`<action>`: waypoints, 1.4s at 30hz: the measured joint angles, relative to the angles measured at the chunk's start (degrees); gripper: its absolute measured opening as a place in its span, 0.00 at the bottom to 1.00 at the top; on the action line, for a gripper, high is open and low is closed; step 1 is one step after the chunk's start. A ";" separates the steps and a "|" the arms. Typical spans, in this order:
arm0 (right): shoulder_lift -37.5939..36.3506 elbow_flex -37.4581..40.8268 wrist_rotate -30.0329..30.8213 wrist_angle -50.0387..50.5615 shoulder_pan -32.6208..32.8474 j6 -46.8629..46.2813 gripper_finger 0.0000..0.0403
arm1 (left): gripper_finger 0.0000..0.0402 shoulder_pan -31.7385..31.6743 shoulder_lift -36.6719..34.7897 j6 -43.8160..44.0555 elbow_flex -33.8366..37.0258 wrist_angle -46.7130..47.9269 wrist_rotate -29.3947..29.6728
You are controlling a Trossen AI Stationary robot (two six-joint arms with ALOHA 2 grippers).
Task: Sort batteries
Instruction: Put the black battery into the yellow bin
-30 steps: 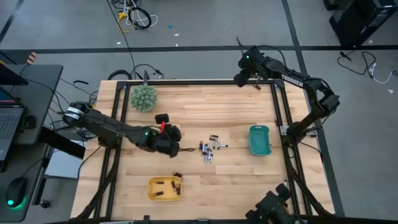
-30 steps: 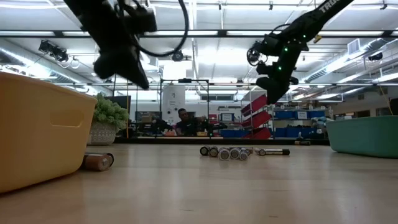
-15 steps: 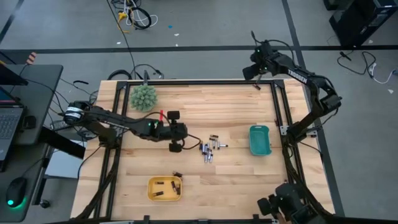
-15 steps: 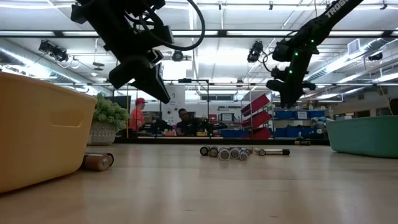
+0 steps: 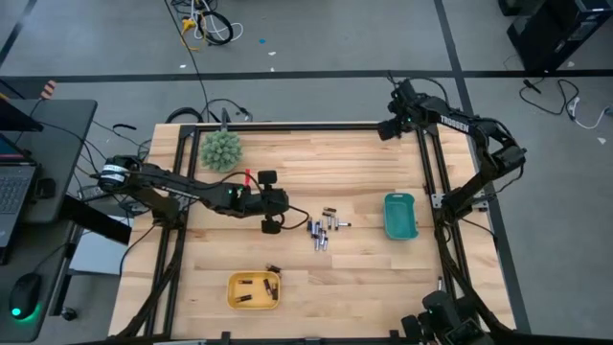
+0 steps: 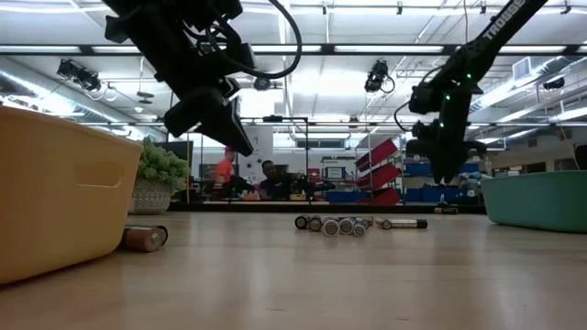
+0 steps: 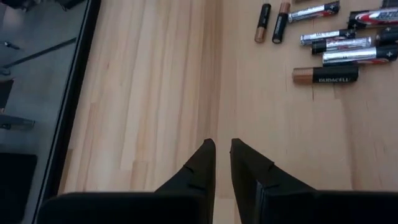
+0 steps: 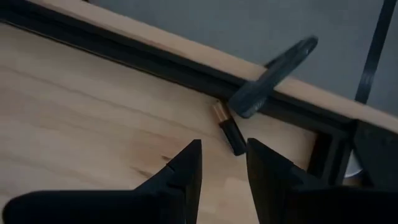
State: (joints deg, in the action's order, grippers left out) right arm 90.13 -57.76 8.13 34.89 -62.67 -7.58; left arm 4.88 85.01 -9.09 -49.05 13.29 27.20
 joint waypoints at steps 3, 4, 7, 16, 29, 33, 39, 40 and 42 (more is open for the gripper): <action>0.02 2.50 0.43 -1.93 -0.85 -1.55 0.24 | 0.11 -0.36 0.00 -0.63 1.41 -3.18 -0.04; 0.02 2.81 0.43 -1.81 -1.03 -1.68 0.23 | 0.11 -0.41 0.00 -0.72 1.74 -3.49 -0.06; 0.02 3.19 0.56 -1.87 -0.98 -3.18 0.17 | 0.11 -0.48 0.00 -0.95 1.99 -5.15 -0.06; 0.03 3.20 -0.49 -4.03 -0.95 -2.23 0.03 | 0.11 -0.46 -0.02 -1.09 2.42 -6.54 0.11; 3.42 3.18 6.72 -8.75 -0.14 -3.81 0.00 | 0.11 -0.46 -0.02 -1.37 2.42 -6.35 0.80; 7.18 3.18 6.79 -9.13 -0.43 -4.32 0.00 | 0.11 -0.46 -0.02 -2.09 2.42 -6.96 1.36; 10.81 3.02 7.03 -10.55 -1.13 -4.67 0.00 | 0.11 -0.46 -0.02 -0.82 2.42 -6.15 1.38; 11.44 3.14 6.94 -10.46 -1.28 -4.62 0.00 | 0.11 -0.46 -0.02 -0.81 2.42 -6.23 1.38; 11.70 2.90 5.47 -10.74 -1.34 -4.47 0.00 | 0.11 -0.51 -0.02 -0.78 2.42 -6.26 1.42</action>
State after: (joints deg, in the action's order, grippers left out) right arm 101.83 -54.87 13.60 24.15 -64.01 -12.05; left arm 4.37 84.99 -9.87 -46.63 7.03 28.62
